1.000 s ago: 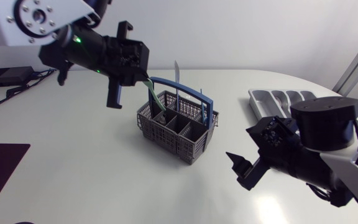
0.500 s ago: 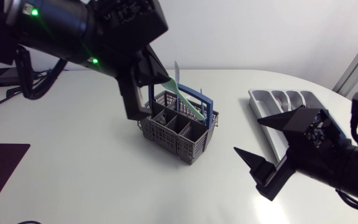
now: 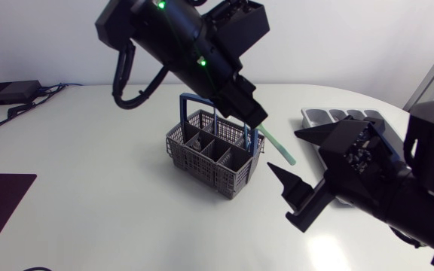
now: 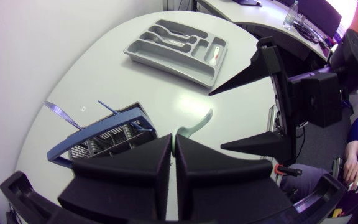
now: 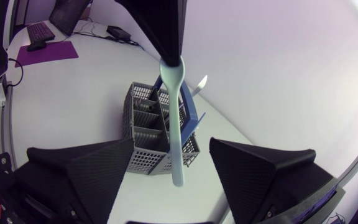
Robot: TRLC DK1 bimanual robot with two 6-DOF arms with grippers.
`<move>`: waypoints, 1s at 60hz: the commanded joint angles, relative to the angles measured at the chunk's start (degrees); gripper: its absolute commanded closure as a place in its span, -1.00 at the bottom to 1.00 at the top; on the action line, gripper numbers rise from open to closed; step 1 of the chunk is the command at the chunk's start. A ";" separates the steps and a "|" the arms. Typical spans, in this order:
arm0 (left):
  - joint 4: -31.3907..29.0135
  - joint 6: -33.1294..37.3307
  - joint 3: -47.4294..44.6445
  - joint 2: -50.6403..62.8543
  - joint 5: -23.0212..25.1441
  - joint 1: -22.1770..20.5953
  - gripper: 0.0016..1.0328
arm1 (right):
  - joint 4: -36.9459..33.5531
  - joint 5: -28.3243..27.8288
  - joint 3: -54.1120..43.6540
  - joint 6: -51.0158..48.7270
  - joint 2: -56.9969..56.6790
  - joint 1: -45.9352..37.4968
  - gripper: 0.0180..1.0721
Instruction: Unload the cutlery basket into the drawer organizer.
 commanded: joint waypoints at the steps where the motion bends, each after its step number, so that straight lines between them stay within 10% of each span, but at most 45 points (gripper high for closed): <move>1: -1.31 -3.16 2.69 2.54 1.62 -0.04 0.94 | 2.81 1.74 0.17 -2.14 2.68 0.61 -0.41; 19: -3.16 -5.01 4.80 5.88 4.35 0.31 0.94 | 10.37 4.20 -0.27 -6.45 9.01 1.40 0.49; 48: -3.34 -5.10 5.15 5.53 4.61 0.40 0.93 | 9.14 4.20 0.43 -6.27 10.41 1.49 0.89; 60: -2.81 -6.59 8.49 5.44 4.70 1.72 0.03 | 8.52 3.32 -0.18 -6.18 10.32 2.11 0.89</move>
